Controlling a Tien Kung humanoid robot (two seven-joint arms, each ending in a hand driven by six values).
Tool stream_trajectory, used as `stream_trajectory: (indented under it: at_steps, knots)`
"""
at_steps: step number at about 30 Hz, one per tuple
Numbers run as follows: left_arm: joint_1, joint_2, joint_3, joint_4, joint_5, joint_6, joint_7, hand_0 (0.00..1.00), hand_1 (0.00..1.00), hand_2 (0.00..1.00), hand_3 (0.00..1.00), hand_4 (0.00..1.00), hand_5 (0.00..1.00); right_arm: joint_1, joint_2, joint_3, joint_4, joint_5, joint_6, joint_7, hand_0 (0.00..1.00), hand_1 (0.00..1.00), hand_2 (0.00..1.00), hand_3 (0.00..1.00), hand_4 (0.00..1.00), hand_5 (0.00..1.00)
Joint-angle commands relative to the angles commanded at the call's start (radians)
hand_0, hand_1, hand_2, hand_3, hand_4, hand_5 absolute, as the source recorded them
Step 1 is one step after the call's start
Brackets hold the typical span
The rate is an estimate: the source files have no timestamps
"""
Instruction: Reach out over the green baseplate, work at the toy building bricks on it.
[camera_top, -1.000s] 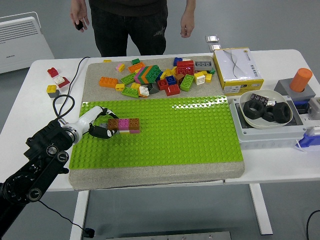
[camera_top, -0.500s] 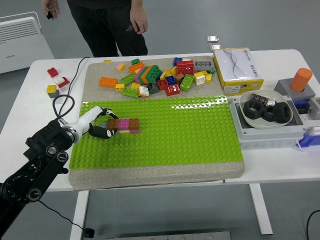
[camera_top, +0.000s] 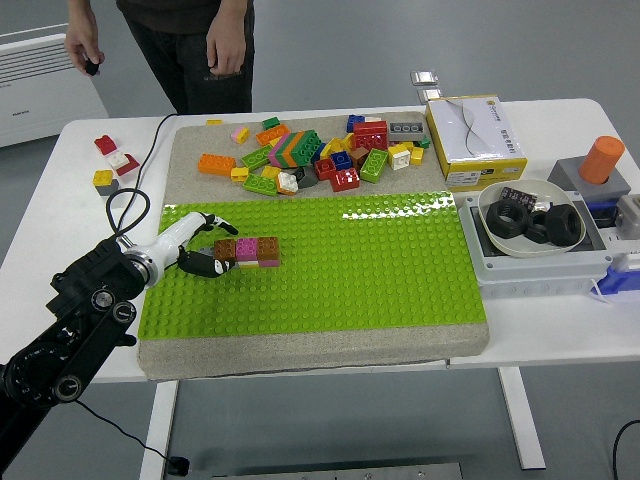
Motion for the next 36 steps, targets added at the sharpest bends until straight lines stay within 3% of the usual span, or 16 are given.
stream_trajectory:
  at_steps: [18,19,22,24,25,30,31,36]
  knots:
    - [0.0,0.004,-0.009,-0.006,0.008,-0.032,-0.008,0.978,0.991,0.996,0.768,0.833,0.002,0.0,-0.001,0.0,0.0,0.0,-0.001,-0.001,0.658,0.622,0.592,0.708,0.708,0.977]
    - [0.0,0.005,-0.012,-0.008,0.011,-0.032,-0.009,0.984,0.998,0.998,0.85,0.976,0.039,0.0,-0.001,0.0,0.0,0.0,-0.001,-0.001,0.658,0.622,0.592,0.707,0.706,0.975]
    - [0.001,0.008,-0.024,-0.018,0.023,-0.031,-0.014,0.984,0.998,0.998,0.85,0.976,0.039,0.0,-0.001,0.0,0.0,0.0,-0.001,-0.001,0.658,0.622,0.592,0.707,0.706,0.975]
    - [0.006,0.012,-0.039,-0.041,0.044,-0.032,-0.013,0.984,0.998,0.998,0.85,0.976,0.039,0.0,-0.001,0.0,0.0,0.0,-0.002,-0.001,0.658,0.622,0.592,0.707,0.706,0.975]
    - [0.01,0.014,-0.045,-0.053,0.055,-0.033,-0.011,0.991,0.998,0.998,0.869,0.998,0.142,0.0,-0.001,0.0,0.0,0.0,-0.002,-0.001,0.659,0.622,0.592,0.706,0.708,0.977]
    - [0.065,0.046,-0.082,-0.168,0.149,-0.033,0.049,0.991,0.998,0.998,0.869,0.998,0.142,-0.005,-0.003,0.0,0.0,0.0,-0.002,-0.001,0.659,0.622,0.592,0.706,0.708,0.977]
    - [0.079,0.055,-0.083,-0.196,0.168,-0.028,0.061,0.998,0.985,0.987,0.727,0.998,0.468,-0.006,-0.004,0.0,0.0,0.0,-0.002,-0.001,0.66,0.622,0.592,0.706,0.708,0.976]
    - [0.129,0.076,-0.056,-0.32,0.263,0.001,0.104,0.998,0.985,0.987,0.727,0.998,0.468,-0.009,-0.003,0.0,0.0,0.0,-0.002,-0.002,0.66,0.622,0.592,0.706,0.708,0.976]
